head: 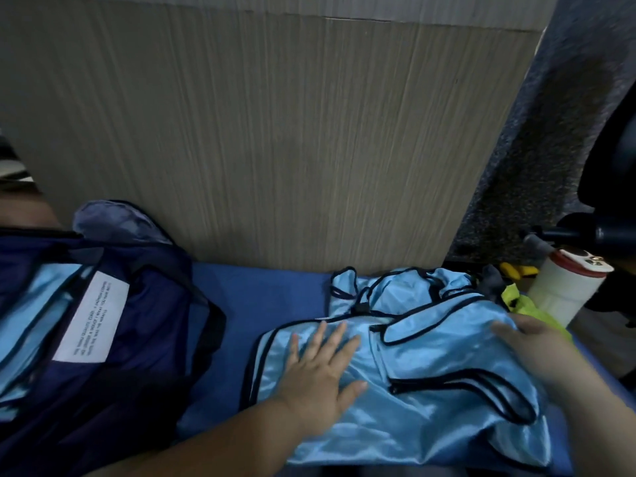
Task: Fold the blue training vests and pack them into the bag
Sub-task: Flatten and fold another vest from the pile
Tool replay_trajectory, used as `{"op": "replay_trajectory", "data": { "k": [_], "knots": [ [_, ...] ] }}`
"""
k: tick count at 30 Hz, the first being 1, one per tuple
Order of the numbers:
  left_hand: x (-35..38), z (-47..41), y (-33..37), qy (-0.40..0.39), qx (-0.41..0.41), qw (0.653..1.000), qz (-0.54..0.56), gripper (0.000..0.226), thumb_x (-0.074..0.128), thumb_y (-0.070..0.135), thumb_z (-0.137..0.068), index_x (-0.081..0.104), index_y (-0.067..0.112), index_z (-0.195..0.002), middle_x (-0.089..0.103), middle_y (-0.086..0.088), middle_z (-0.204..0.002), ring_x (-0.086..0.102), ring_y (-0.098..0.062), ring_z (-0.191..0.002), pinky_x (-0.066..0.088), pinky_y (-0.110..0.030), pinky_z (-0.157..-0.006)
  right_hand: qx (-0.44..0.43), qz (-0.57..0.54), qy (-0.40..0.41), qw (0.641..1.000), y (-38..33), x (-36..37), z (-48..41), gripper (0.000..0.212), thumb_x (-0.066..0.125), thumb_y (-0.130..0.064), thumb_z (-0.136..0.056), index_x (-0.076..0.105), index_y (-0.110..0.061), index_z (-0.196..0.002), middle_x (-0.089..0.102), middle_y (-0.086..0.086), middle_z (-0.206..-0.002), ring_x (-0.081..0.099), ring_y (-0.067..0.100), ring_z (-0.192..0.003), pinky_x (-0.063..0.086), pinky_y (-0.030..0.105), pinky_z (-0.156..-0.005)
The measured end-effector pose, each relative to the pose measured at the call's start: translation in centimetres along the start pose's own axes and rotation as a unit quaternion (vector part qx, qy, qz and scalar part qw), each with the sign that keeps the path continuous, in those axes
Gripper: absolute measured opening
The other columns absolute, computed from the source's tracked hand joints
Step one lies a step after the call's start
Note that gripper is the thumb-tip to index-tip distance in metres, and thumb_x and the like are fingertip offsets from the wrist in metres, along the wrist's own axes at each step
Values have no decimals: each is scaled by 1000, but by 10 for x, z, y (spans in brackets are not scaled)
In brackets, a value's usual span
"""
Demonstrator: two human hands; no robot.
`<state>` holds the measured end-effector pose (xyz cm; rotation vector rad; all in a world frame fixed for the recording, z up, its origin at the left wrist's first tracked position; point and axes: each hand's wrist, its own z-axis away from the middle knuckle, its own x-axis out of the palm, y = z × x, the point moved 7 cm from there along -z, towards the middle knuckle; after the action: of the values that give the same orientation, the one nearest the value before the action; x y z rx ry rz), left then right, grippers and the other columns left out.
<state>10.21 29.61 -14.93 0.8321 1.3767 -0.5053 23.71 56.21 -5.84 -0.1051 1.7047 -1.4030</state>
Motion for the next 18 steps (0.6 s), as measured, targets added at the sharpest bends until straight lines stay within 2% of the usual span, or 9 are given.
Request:
{"op": "replay_trajectory", "data": {
  "k": [4, 7, 10, 12, 14, 16, 18],
  "knots": [
    [9, -2, -8, -59, -26, 998, -10, 77, 18, 79, -88, -17, 47, -148, -26, 21, -156, -27, -16, -145, -23, -57, -111, 17, -24, -28, 999, 6, -4, 1, 14, 61, -23, -96, 70, -13, -90, 74, 10, -78, 69, 31, -76, 54, 40, -73],
    [12, -4, -8, -95, -28, 995, -18, 85, 22, 84, -82, -18, 48, -147, -27, 20, -156, -28, -20, -145, -22, -61, -110, 43, -61, -131, 989, 9, 9, 8, 16, 67, -19, -91, 67, -11, -105, 76, 10, -86, 74, 31, -78, 55, 38, -70],
    [12, -3, -7, -115, -31, 993, -17, 91, 25, 88, -77, -21, 49, -146, -29, 18, -155, -30, -22, -144, -22, -63, -109, 61, -64, -225, 970, 12, 21, 15, 45, 78, -14, -78, 60, -16, -119, 76, 7, -99, 74, 29, -88, 57, 43, -77],
    [12, -2, -7, -122, -34, 992, -16, 93, 26, 89, -76, -22, 49, -145, -30, 18, -155, -32, -23, -143, -23, -64, -108, 55, -65, -246, 966, 12, 23, 17, 77, 94, -28, -56, 57, -20, -123, 75, 6, -103, 73, 29, -92, 56, 46, -82],
    [11, -2, -6, -124, -36, 991, -17, 93, 25, 90, -76, -21, 49, -146, -30, 18, -155, -34, -23, -142, -25, -64, -107, 45, -85, -258, 961, 10, 26, 16, 108, 100, -44, -28, 55, -24, -125, 74, 6, -108, 72, 31, -96, 55, 48, -84],
    [12, -3, -6, -118, -35, 992, -18, 94, 23, 91, -75, -20, 48, -146, -30, 18, -155, -34, -21, -142, -25, -64, -107, 34, -112, -266, 957, 7, 30, 16, 115, 99, -47, -24, 53, -28, -128, 73, 7, -112, 70, 33, -100, 54, 52, -87],
    [14, -3, -6, -119, -34, 992, -20, 94, 21, 91, -74, -21, 48, -146, -31, 17, -155, -35, -21, -141, -24, -64, -107, 31, -130, -270, 954, 3, 32, 18, 107, 98, -39, -39, 50, -29, -134, 71, 9, -117, 69, 35, -103, 53, 55, -91]
  ]
}}
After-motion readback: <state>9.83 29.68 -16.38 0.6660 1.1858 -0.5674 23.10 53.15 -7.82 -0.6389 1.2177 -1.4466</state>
